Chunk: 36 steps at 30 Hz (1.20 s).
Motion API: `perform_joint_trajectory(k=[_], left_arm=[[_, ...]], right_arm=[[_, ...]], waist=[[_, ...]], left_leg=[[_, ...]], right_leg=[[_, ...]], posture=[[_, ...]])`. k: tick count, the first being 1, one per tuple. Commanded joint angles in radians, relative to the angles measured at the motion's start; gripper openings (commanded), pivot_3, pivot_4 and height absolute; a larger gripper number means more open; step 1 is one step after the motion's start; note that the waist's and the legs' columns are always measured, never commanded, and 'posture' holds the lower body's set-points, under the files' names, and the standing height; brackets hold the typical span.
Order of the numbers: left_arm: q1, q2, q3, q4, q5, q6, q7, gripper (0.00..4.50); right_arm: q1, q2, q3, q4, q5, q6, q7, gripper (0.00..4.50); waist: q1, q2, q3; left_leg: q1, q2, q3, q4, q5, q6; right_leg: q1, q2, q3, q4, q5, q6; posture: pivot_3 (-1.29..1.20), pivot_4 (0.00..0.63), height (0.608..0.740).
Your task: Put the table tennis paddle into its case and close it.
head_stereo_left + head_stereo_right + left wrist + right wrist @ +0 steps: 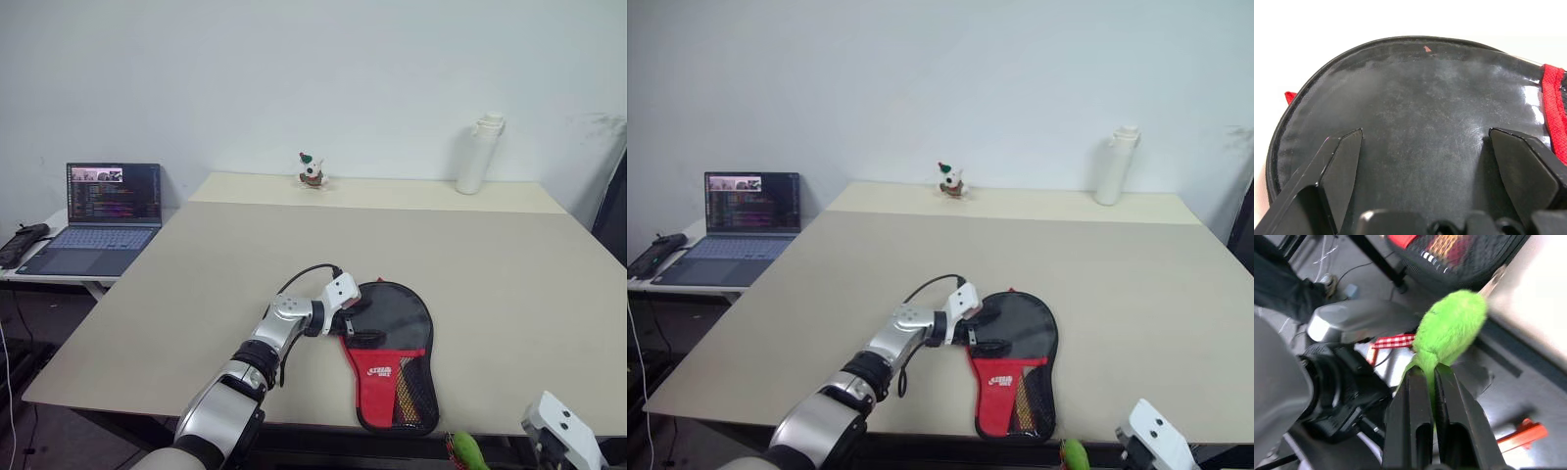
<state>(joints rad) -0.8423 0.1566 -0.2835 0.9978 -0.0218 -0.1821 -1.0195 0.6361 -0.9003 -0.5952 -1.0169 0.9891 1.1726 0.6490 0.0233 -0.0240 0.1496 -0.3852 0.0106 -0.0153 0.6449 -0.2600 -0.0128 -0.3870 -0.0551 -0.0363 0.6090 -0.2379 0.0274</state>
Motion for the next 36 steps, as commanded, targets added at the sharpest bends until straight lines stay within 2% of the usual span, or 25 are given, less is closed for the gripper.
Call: perform_joint_trajectory(k=[1,3,6,8,10,14,17,18,21,25,30,33,36], left_arm=[[0.067,0.020,-0.073,0.105,0.120,0.037,0.018,4.50],[0.069,0.020,-0.074,0.103,0.120,0.037,0.018,4.50],[0.072,0.019,-0.073,0.099,0.118,0.038,0.017,4.50],[0.072,0.018,-0.067,0.094,0.110,0.044,0.013,4.50],[0.076,0.024,-0.052,0.070,0.089,0.055,-0.010,4.50],[0.095,0.067,0.007,-0.047,0.022,0.091,-0.059,4.50],[0.139,0.111,0.055,-0.210,-0.038,0.143,-0.088,4.50],[0.160,0.129,0.074,-0.282,-0.063,0.169,-0.097,4.50],[0.228,0.178,0.130,-0.523,-0.146,0.283,-0.099,4.50],[0.308,0.240,0.216,-0.794,-0.226,0.420,-0.034,4.50],[0.417,0.286,0.308,-1.041,-0.275,0.538,0.090,4.50],[0.506,0.313,0.369,-1.145,-0.279,0.554,0.162,4.50],[0.539,0.307,0.372,-1.187,-0.266,0.560,0.229,4.50]], right_arm=[[-0.004,-0.022,-0.006,0.003,0.023,-0.007,0.001,1.01],[-0.008,-0.026,-0.009,0.013,0.025,-0.009,-0.002,1.77],[-0.040,-0.023,-0.031,0.049,0.071,-0.014,-0.004,2.67],[-0.089,-0.024,-0.029,0.082,0.077,-0.030,-0.011,2.67],[-0.174,-0.017,0.011,0.131,0.020,-0.086,-0.031,2.67],[-0.371,0.035,0.162,0.281,-0.126,-0.247,-0.041,2.67],[-0.486,0.067,0.299,0.417,-0.281,-0.394,-0.017,2.67],[-0.531,0.080,0.347,0.474,-0.322,-0.443,0.002,2.67],[-0.682,0.127,0.466,0.663,-0.443,-0.599,0.061,2.67],[-0.901,0.217,0.514,0.888,-0.477,-0.699,0.129,2.67],[-1.113,0.263,0.542,1.209,-0.549,-0.843,0.247,2.67],[-1.217,0.265,0.561,1.397,-0.602,-0.920,0.307,2.67],[-1.266,0.240,0.562,1.544,-0.650,-1.000,0.370,2.67]], waist=[[0.000,0.000,0.000],[0.000,0.000,0.000],[0.000,0.000,0.000],[0.000,0.000,0.000],[-0.001,0.000,0.000],[-0.005,0.001,0.003],[-0.022,0.004,0.009],[-0.026,0.007,0.010],[-0.033,0.003,0.014],[-0.028,0.004,0.029],[-0.015,0.005,0.041],[-0.024,0.005,0.041],[-0.013,0.004,0.042]], left_leg=[[0.000,0.000,0.000,0.000,0.000,0.000],[0.000,0.000,0.000,0.000,0.000,0.000],[0.000,0.000,0.000,0.000,0.000,0.000],[0.000,0.000,0.000,0.000,0.000,0.000],[0.000,0.000,0.000,0.000,0.000,-0.001],[-0.001,0.002,-0.001,-0.001,-0.001,-0.001],[-0.002,0.002,0.000,-0.003,-0.002,-0.003],[-0.007,0.002,0.001,-0.003,0.000,0.002],[-0.017,0.001,0.004,-0.004,0.001,0.002],[-0.017,0.002,0.006,-0.004,0.000,0.002],[-0.019,0.001,0.005,-0.001,0.000,0.002],[-0.018,-0.001,0.010,0.000,0.000,0.003],[-0.017,-0.002,0.011,0.000,0.000,0.003]], right_leg=[[0.000,0.000,0.000,0.000,0.000,0.000],[0.000,0.000,-0.001,0.000,0.000,0.000],[0.000,0.000,-0.001,0.000,0.000,0.000],[0.000,0.000,-0.001,0.000,0.000,0.000],[0.000,0.000,-0.001,-0.001,0.000,0.000],[0.000,-0.001,-0.005,-0.006,0.000,0.000],[-0.002,0.000,-0.006,-0.005,0.000,0.000],[-0.003,0.000,-0.005,-0.004,0.000,0.000],[-0.019,0.008,-0.004,0.004,-0.001,0.007],[-0.021,0.009,-0.003,0.008,-0.001,0.007],[-0.022,0.006,-0.004,0.012,-0.001,0.006],[-0.022,0.003,-0.001,0.013,0.000,0.005],[-0.022,0.002,-0.001,0.015,0.000,0.004]], posture=[[0.00,0.150,0.740],[0.00,0.150,0.740],[0.00,0.150,0.740],[0.00,0.150,0.740],[0.00,0.150,0.740],[0.00,0.150,0.740],[0.00,0.150,0.740],[0.00,0.150,0.740],[0.00,0.150,0.740],[0.00,0.150,0.740],[0.00,0.150,0.740],[0.00,0.150,0.740],[0.00,0.150,0.740]])
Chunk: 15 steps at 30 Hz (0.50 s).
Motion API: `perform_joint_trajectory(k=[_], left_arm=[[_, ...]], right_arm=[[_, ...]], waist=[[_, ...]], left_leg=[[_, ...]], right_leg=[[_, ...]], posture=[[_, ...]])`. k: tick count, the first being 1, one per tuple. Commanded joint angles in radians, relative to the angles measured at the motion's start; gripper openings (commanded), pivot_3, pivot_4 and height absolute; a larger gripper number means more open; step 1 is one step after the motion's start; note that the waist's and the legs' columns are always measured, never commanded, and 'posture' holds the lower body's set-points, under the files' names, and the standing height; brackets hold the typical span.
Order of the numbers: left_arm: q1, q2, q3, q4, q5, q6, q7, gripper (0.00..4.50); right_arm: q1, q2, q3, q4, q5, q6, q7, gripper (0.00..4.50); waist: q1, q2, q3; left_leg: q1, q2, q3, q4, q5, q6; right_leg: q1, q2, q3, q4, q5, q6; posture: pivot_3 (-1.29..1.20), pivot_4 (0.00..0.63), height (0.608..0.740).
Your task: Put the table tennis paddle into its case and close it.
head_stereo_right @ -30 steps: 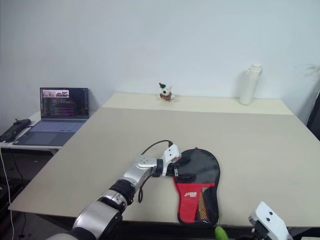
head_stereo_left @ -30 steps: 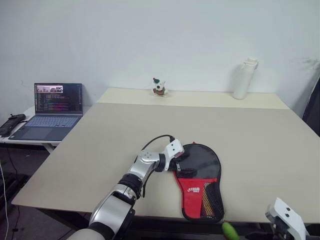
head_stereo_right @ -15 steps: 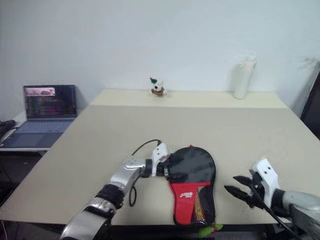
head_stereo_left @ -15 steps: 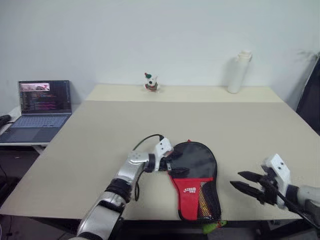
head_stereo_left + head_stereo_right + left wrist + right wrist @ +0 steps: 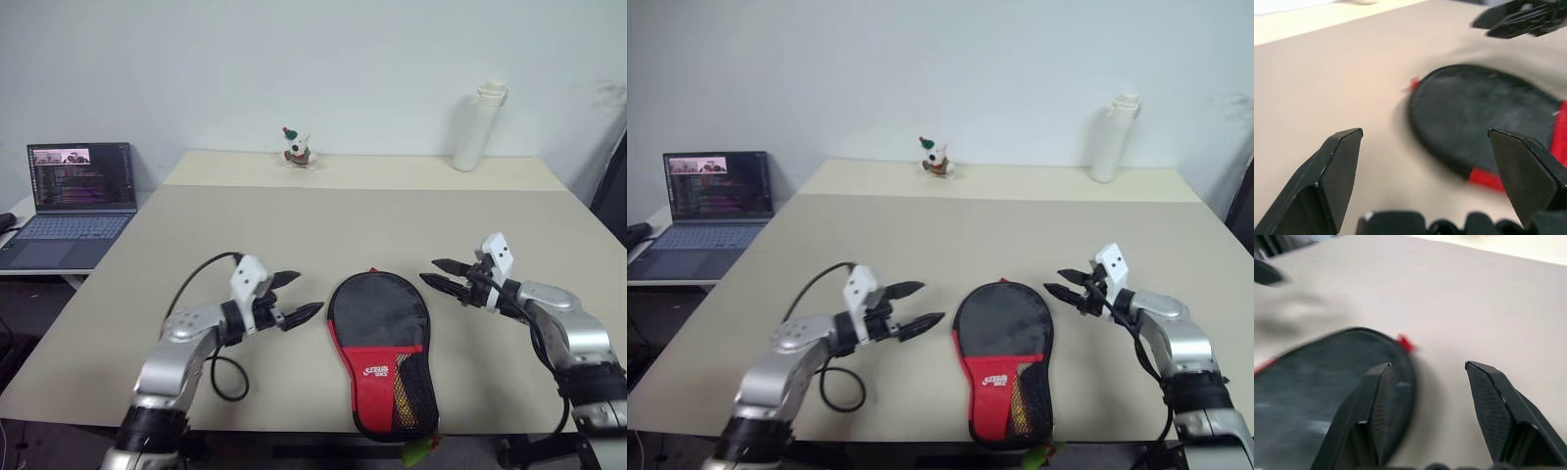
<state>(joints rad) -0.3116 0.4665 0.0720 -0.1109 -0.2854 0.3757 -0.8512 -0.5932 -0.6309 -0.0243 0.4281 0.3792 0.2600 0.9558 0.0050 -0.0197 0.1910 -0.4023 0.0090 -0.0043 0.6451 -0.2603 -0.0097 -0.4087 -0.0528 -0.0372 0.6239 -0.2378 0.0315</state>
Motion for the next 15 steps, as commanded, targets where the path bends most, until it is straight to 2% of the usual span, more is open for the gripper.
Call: perform_joint_trajectory(k=[1,7,15], left_arm=[[0.017,-0.001,0.017,-0.089,-0.001,0.000,0.074,4.50],[-0.001,0.020,-0.028,-0.035,0.031,-0.057,0.072,4.50],[-0.027,0.006,-0.037,0.068,0.013,-0.122,0.044,4.50]], right_arm=[[-0.048,-0.039,-0.009,0.138,-0.057,-0.112,0.076,2.67],[-0.083,-0.082,-0.026,0.250,-0.116,-0.184,0.092,2.67],[-0.001,-0.132,-0.047,0.107,-0.114,-0.108,0.097,2.67]], waist=[[0.008,0.000,0.000],[0.010,0.000,0.000],[0.002,0.000,0.000]], left_leg=[[0.000,0.000,0.000,0.000,0.000,0.000],[0.002,0.000,0.003,0.001,0.000,0.000],[0.003,0.001,0.004,0.001,0.000,0.000]], right_leg=[[0.000,0.000,0.000,0.001,0.000,0.000],[0.000,0.000,0.002,0.004,0.000,-0.001],[0.000,0.000,0.002,0.005,0.001,-0.002]], posture=[[0.00,0.150,0.740],[0.00,0.150,0.740],[0.00,0.150,0.740]])
